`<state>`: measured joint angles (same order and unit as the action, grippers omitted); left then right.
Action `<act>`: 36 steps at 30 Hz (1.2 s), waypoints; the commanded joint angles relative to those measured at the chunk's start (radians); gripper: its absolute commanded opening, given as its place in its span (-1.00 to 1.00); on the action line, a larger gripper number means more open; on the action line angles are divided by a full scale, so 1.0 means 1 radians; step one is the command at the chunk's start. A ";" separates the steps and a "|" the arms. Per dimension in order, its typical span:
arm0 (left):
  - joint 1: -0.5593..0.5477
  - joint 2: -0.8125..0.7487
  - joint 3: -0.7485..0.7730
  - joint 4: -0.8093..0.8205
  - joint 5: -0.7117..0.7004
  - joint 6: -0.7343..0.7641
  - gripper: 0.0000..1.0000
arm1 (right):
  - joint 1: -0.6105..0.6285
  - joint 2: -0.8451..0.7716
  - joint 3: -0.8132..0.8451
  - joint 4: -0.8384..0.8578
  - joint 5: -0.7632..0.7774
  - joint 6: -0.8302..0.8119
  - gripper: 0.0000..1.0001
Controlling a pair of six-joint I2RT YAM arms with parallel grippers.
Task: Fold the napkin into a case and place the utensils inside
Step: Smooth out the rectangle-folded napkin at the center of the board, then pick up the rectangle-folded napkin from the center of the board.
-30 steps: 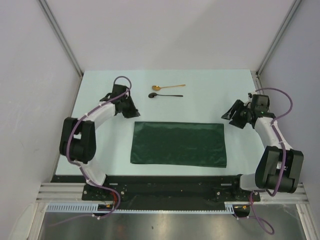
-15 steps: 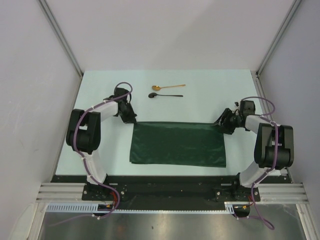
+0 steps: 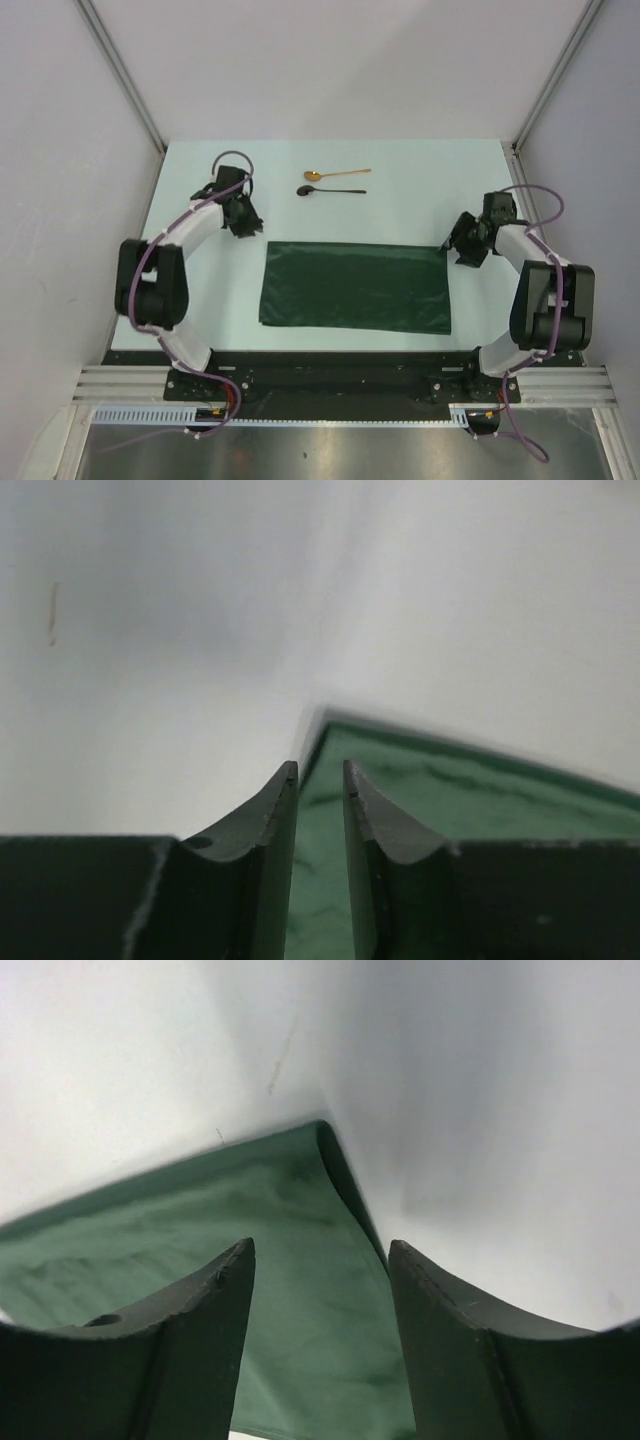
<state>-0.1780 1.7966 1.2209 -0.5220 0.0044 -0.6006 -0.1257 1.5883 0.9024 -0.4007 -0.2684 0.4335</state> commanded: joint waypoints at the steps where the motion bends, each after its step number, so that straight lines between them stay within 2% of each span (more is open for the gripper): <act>1: -0.043 -0.291 -0.026 0.036 -0.018 0.028 -0.34 | 0.046 -0.131 0.084 -0.211 0.221 -0.006 0.28; 5: -0.167 -0.457 -0.069 0.049 0.075 0.032 -0.24 | 0.092 -0.188 0.023 -0.309 0.225 -0.007 0.28; 8: -0.256 -0.540 -0.153 0.098 0.112 0.027 -0.21 | 0.123 -0.226 -0.059 -0.311 0.250 0.017 0.25; 12: -0.299 -0.626 -0.231 0.108 0.163 0.021 -0.18 | 0.164 -0.257 -0.115 -0.305 0.300 0.056 0.20; 22: -0.367 -0.588 -0.353 0.180 0.307 -0.004 -0.21 | 0.221 -0.191 -0.158 -0.282 0.347 0.129 0.16; 25: -0.409 -0.572 -0.359 0.177 0.301 -0.005 -0.23 | 0.253 -0.243 -0.155 -0.309 0.396 0.165 0.15; 28: -0.420 -0.549 -0.385 0.192 0.312 -0.014 -0.26 | 0.244 -0.303 -0.192 -0.265 0.400 0.153 0.14; 36: -0.422 -0.562 -0.400 0.197 0.309 -0.014 -0.28 | 0.245 -0.150 -0.148 -0.227 0.422 0.111 0.13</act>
<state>-0.5964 1.2598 0.8192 -0.3641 0.3004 -0.6029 0.1062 1.3727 0.7197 -0.6685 0.1158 0.5617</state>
